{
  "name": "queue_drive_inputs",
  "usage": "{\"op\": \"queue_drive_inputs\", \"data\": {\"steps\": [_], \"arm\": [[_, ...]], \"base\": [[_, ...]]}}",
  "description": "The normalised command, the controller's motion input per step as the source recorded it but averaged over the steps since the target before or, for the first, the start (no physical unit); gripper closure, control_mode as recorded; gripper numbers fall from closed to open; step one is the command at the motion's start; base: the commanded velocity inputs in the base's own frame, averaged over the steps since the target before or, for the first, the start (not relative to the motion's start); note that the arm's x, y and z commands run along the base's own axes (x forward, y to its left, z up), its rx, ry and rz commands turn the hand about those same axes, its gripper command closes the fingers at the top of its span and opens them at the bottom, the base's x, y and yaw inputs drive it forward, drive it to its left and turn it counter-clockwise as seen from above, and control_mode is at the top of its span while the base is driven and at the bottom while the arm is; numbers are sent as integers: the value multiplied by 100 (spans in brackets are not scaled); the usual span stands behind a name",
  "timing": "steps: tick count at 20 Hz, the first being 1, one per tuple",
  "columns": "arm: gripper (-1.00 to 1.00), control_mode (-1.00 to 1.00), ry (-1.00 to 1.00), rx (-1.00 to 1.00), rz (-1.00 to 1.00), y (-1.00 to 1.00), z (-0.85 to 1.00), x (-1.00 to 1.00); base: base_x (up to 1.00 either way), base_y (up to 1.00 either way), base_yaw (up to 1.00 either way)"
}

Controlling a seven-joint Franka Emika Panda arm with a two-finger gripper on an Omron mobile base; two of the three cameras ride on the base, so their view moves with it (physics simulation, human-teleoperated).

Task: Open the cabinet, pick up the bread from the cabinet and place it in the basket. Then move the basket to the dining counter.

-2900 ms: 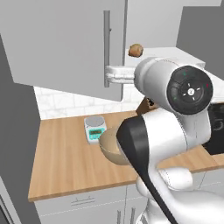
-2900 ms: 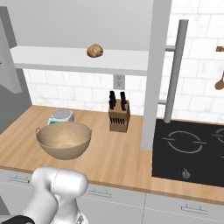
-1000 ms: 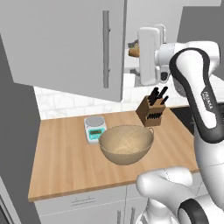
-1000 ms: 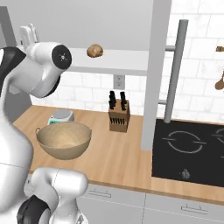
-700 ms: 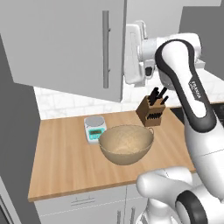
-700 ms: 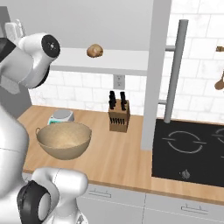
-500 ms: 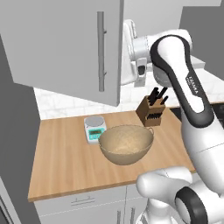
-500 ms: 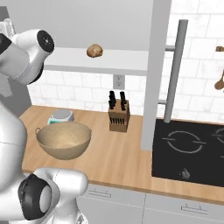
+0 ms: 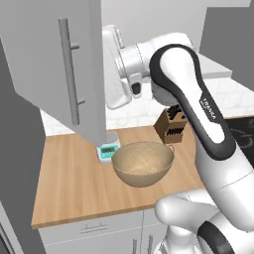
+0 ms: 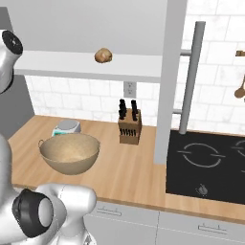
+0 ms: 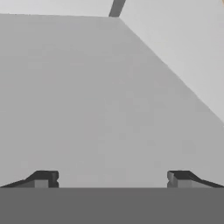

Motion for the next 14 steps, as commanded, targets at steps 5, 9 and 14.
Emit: {"op": "queue_drive_inputs", "data": {"steps": [5,9,14], "arm": [[-100,-100,-25,-2,-5,100,-16,-18],[-100,-100,-4,-10,-12,100,0,6],[-100,-100,-7,-25,-13,3,0,34]], "base": [[0,0,0],[0,0,0],[0,0,0]]}}
